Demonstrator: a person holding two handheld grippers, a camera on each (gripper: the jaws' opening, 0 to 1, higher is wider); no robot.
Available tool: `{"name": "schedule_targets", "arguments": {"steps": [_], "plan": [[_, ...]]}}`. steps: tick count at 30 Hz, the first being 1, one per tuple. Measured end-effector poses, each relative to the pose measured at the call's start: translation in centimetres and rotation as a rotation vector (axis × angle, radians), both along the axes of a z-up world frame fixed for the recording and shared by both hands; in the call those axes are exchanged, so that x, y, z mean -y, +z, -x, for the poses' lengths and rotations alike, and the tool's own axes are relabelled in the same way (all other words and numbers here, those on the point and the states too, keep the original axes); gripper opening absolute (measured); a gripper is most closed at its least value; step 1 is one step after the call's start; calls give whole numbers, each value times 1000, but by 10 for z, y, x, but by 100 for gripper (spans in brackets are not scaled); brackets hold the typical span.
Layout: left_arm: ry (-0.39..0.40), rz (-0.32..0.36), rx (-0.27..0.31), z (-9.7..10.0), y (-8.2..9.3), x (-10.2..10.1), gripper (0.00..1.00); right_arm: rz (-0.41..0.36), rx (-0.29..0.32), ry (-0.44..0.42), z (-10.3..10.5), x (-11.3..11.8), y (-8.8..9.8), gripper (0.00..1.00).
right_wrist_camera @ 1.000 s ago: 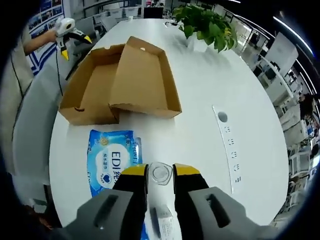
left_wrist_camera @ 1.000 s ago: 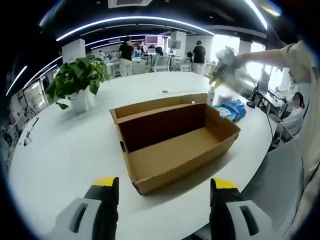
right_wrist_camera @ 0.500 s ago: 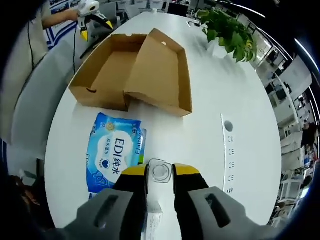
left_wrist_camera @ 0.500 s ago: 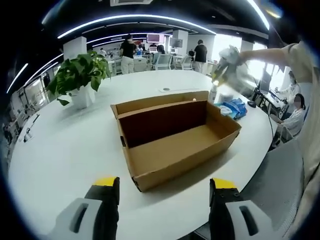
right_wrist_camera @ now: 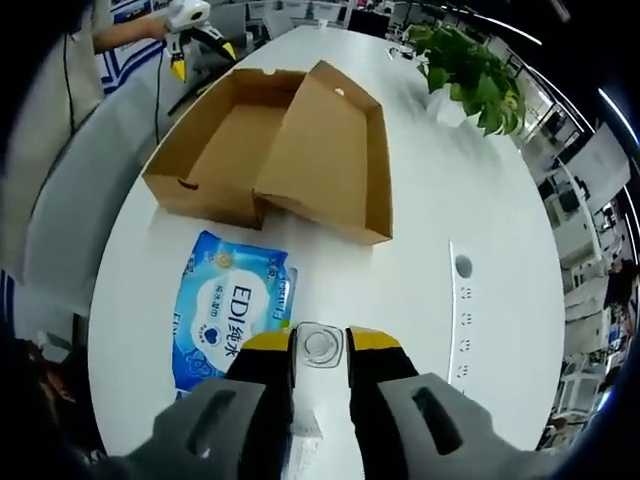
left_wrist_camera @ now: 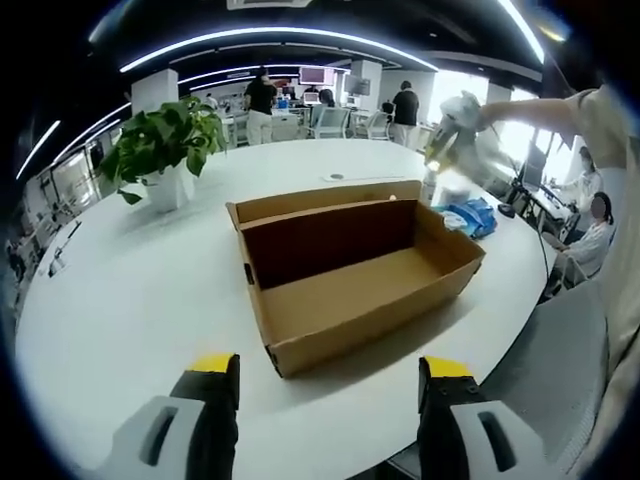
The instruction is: Operate the shoe box by opening the lid, removing the specified soft item, and placing it in the target area until the item is outside and the box remains undamaged.
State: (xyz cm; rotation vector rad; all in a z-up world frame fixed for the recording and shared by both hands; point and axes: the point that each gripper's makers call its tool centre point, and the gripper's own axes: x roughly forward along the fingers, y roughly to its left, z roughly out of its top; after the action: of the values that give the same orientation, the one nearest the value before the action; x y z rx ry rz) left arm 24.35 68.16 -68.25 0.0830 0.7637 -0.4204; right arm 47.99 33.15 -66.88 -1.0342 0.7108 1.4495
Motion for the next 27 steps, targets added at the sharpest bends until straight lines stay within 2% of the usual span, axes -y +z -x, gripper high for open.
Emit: {"name": "schedule_targets", "arguments": {"steps": [6,9,14,15,17,19,23,27], "plan": [[8,2,2,-4,1,-2,73,-5,-1,-21,1,0,5,23],[19,-4,2,-7,1,-5,68,-16,2,-52,0,-2,9,27],[52,-13,4,-15,3,-12,58,-63,1,-169,-6,-11,21,30],[61,-17,4,-17,2,-15,56,-75,-1,-200,-12,-12,16,30],[81,-30,2,-20,2,-21,51,-102,16,-243,-17,-19,21,30],[95,-36,8,-23,2,-24,46,-121,15,-267,-18,-25,25,29],[146,-35,16,-30,5,-34,37,-135,-7,-384,-21,-37,28,29],[199,-36,6,-33,4,-43,28,-152,-14,-435,-19,-50,28,28]]}}
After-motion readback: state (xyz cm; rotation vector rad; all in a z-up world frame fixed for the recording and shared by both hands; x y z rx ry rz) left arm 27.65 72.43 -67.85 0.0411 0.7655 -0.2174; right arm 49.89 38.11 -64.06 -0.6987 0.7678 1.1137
